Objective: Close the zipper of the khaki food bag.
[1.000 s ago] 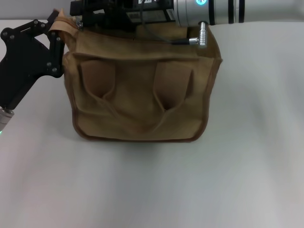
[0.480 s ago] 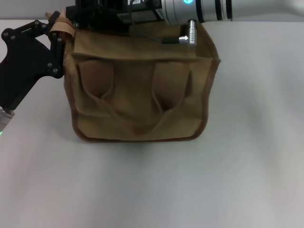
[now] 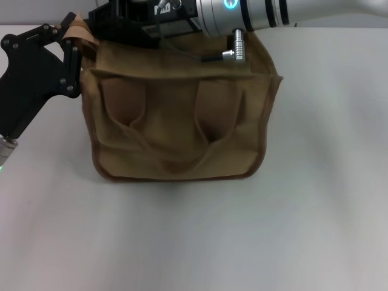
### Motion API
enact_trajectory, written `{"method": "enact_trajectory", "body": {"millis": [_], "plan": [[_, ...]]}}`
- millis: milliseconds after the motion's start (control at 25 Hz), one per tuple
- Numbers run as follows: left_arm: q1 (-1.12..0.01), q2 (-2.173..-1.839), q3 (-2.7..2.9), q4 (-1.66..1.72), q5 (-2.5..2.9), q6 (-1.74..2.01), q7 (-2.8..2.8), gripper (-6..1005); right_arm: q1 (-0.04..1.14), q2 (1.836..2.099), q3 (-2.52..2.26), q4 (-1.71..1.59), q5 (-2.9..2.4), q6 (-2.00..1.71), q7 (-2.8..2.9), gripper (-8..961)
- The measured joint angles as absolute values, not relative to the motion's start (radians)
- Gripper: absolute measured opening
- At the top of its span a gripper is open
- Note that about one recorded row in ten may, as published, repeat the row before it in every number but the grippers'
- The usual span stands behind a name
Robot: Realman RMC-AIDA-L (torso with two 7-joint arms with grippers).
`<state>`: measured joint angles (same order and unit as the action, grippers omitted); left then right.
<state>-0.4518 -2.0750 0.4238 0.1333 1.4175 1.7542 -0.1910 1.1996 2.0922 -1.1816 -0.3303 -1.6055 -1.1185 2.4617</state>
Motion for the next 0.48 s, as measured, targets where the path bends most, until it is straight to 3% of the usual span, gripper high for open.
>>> {"method": "enact_trajectory", "body": {"millis": [160,480], "plan": [[-0.449,-2.075,0.425,0.133,1.417,1.760,-0.191,38,1.200,2.092,-1.183,-0.339,-1.609,-1.117,2.462,274],[-0.439,-2.076,0.426,0.133,1.417,1.768,-0.191,40,1.188,2.092,-1.196,-0.360,-1.607,-1.117,2.415,136]]}}
